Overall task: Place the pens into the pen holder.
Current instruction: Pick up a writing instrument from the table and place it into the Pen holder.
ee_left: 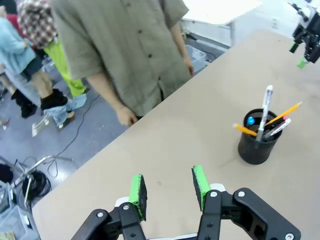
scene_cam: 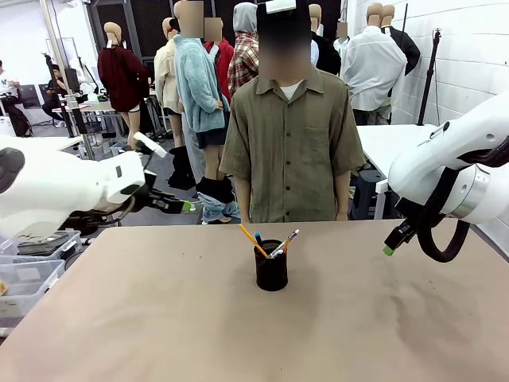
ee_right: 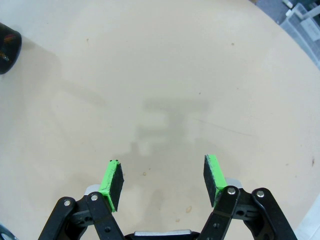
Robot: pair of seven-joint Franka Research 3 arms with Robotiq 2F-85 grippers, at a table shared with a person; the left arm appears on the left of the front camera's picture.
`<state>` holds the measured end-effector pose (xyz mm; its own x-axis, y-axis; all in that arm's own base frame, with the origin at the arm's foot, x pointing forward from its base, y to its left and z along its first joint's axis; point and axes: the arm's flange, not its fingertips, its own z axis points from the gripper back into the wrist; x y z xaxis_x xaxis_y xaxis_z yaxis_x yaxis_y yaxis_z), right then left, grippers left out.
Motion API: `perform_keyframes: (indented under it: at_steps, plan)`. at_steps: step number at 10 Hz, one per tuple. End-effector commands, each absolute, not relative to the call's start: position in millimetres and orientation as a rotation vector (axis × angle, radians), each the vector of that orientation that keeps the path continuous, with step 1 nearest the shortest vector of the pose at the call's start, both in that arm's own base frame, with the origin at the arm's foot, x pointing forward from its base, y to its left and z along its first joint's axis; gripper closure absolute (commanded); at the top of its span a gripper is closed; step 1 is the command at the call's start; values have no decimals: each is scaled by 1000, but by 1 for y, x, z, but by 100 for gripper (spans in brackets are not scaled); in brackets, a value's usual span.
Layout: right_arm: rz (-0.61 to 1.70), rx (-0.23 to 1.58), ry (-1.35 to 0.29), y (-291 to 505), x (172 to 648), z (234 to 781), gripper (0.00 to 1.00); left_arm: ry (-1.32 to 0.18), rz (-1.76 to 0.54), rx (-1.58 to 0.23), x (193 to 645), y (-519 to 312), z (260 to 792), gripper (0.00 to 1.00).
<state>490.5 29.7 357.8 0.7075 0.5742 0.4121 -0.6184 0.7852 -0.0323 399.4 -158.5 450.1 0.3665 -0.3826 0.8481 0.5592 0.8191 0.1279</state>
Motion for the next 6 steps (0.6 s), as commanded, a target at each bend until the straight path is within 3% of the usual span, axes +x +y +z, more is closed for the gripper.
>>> perform_keyframes:
  at_steps: [1, 2, 3, 6]
  plan:
    - [671, 125, -438, 26, 489, 353, 19, -1089, -544, -306, 379, -136, 434, 47]
    - [671, 125, -438, 26, 489, 353, 19, -1097, -516, -315, 372, -126, 426, 47]
    - [671, 125, -438, 26, 489, 353, 19, -1027, -564, -196, 396, -145, 447, 47]
    - [671, 125, -438, 26, 489, 353, 19, -1027, -564, -196, 396, -145, 447, 47]
